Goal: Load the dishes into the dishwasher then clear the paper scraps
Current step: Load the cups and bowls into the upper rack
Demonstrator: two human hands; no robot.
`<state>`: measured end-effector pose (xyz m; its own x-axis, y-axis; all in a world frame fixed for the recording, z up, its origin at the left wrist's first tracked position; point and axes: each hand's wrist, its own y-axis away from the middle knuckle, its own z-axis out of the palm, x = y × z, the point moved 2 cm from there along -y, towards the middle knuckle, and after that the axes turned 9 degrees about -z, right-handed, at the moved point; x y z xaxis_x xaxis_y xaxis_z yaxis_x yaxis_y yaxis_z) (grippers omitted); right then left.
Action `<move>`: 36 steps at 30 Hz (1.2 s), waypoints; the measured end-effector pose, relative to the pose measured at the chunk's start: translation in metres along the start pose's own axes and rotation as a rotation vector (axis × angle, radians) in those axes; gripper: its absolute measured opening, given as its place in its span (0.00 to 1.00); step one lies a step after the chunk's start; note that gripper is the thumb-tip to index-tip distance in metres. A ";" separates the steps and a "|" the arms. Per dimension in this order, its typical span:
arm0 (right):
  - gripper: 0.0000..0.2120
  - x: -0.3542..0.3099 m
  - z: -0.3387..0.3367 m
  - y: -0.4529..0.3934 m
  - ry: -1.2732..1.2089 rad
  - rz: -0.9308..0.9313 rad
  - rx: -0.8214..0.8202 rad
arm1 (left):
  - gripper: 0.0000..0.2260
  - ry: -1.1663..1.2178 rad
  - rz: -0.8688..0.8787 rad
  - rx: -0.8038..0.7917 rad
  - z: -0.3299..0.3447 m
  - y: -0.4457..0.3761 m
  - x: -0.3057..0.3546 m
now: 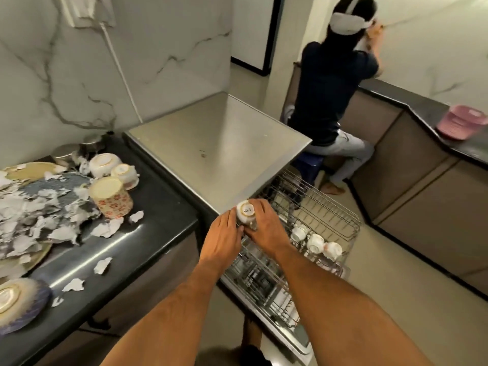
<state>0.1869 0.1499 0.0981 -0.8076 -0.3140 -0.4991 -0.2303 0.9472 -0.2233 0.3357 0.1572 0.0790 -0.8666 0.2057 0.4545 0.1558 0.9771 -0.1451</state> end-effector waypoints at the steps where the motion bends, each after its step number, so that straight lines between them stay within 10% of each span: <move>1: 0.36 0.014 -0.006 0.005 0.003 0.028 0.011 | 0.25 0.003 0.018 -0.026 0.011 -0.004 0.011; 25: 0.44 0.311 0.059 -0.001 0.017 0.322 -0.270 | 0.28 0.085 -0.175 -0.596 0.286 -0.141 0.095; 36: 0.45 0.382 0.096 -0.045 -0.058 0.467 -0.288 | 0.29 -0.015 -0.204 -0.536 0.351 -0.200 0.089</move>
<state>-0.0595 -0.0185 -0.1630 -0.8303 0.1488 -0.5371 0.0001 0.9638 0.2667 0.0605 -0.0393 -0.1600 -0.9103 0.0132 0.4136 0.2000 0.8891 0.4116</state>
